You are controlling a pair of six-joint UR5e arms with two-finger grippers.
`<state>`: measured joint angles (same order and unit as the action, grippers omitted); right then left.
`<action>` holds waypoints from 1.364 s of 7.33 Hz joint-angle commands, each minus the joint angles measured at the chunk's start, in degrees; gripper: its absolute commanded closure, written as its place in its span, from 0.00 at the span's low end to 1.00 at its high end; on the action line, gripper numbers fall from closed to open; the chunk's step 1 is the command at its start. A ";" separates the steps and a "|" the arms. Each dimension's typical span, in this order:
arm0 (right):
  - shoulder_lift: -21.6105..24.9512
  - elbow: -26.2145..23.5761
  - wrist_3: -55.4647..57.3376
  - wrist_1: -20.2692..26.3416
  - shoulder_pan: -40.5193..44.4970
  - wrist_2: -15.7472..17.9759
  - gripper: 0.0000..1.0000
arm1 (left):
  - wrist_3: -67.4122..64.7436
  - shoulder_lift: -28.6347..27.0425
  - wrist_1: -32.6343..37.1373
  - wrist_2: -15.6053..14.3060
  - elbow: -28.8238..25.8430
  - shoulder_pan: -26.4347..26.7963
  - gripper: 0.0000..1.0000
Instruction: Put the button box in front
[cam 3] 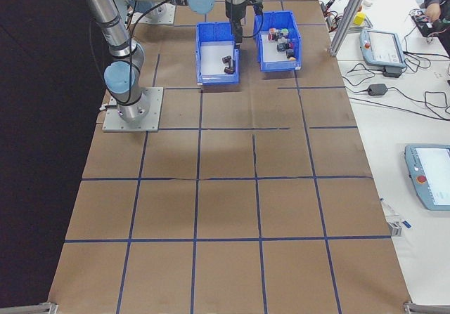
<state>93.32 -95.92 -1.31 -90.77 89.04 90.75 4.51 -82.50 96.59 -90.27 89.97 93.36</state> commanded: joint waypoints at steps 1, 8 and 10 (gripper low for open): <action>-0.86 2.76 5.00 4.82 -0.27 -3.38 0.00 | -0.03 -0.12 0.00 0.01 0.03 0.07 0.00; -0.69 2.67 3.95 4.29 -0.80 0.22 0.00 | -1.26 -0.65 -1.14 0.01 1.00 -0.02 0.00; -0.69 2.67 4.04 4.38 -0.80 0.31 0.00 | -1.17 -0.65 -1.14 -0.08 1.00 -0.02 0.00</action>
